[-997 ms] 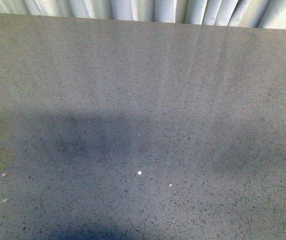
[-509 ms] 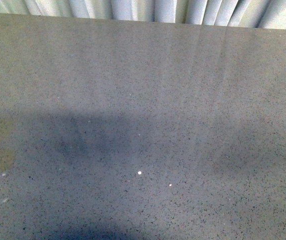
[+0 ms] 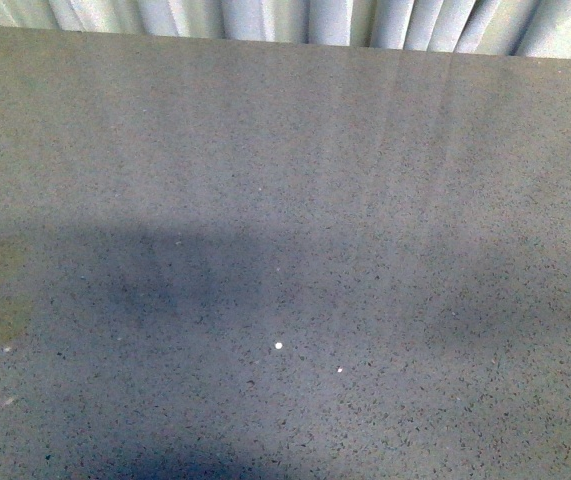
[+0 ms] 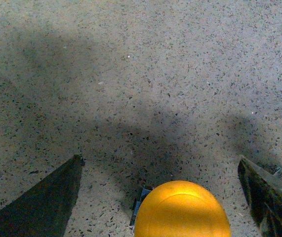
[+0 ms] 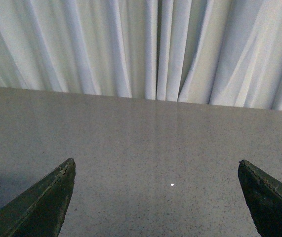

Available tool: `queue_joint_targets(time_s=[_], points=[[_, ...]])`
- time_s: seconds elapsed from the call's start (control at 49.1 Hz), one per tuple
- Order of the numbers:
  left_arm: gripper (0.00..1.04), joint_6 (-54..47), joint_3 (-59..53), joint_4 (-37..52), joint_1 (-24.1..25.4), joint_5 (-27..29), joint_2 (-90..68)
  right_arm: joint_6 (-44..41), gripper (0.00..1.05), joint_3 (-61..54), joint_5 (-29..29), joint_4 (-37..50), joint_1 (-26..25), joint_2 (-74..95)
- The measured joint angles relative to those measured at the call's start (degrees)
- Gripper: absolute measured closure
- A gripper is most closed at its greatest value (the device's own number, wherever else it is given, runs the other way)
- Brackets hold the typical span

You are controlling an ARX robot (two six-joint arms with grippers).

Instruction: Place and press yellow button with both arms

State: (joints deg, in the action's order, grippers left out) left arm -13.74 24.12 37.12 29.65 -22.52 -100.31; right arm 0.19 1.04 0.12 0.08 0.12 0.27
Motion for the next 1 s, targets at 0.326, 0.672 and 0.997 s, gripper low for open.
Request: queue_joint_targets(time_s=[0.326, 0.672, 0.997], points=[[0.6, -0.6, -0.1, 0.1, 0.0, -0.1, -0.1, 0.0, 0.09, 0.0, 0.0, 0.0, 0.0, 0.0], [0.71, -1.4, -0.3, -1.0, 0.1, -0.4, 3.0, 0.0, 0.09, 0.0, 0.0, 0.0, 0.0, 0.0], [0.71, 1.2, 3.1, -5.9, -6.8, 1.6, 14.6, 0.0, 0.09, 0.0, 0.0, 0.0, 0.0, 0.0]])
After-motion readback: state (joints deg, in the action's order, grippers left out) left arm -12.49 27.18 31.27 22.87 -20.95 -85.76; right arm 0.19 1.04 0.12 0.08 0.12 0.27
